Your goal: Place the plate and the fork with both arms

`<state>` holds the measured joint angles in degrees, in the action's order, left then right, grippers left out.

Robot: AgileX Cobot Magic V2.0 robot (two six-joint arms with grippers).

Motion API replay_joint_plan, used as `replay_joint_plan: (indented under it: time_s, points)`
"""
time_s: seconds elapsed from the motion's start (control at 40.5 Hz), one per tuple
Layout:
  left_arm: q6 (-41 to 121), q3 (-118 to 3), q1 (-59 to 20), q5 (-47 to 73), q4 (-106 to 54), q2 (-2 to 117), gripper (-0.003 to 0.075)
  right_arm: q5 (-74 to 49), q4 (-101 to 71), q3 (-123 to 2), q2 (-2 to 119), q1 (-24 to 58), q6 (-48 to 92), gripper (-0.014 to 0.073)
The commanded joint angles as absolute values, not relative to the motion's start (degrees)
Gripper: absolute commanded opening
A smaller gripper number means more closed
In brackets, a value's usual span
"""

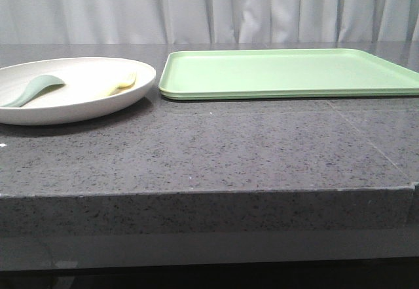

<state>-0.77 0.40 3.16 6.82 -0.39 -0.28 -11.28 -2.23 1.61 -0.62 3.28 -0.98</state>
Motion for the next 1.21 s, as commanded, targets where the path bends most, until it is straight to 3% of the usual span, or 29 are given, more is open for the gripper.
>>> replay_joint_plan:
  time_s: [0.0, 0.272, 0.543, 0.864, 1.185]
  points:
    - [-1.0, 0.5, 3.2, -0.4, -0.7, -1.4, -0.0018, -5.9, -2.1, 1.4, -1.7, 3.1, -0.6, -0.0068]
    - [-1.0, -0.2, 3.2, -13.7, -0.7, -1.4, -0.0018, 0.5, -3.1, 0.7, -1.7, 3.1, -0.7, -0.0068]
    - [-1.0, -11.3, 3.2, -7.9, -0.7, 2.6, -0.0018, -9.8, -3.7, -12.1, -0.7, 3.1, -1.1, -0.0061]
    - [-0.9, -30.0, 3.2, 6.8, 1.6, 24.5, -0.0018, -14.9, -4.1, -30.4, 19.6, 3.1, -1.2, -0.0060]
    - [-0.9, -32.8, 3.2, 2.7, 2.3, 34.4, -0.0018, -9.2, -4.1, -34.0, 33.5, 3.1, -1.2, -0.0054]
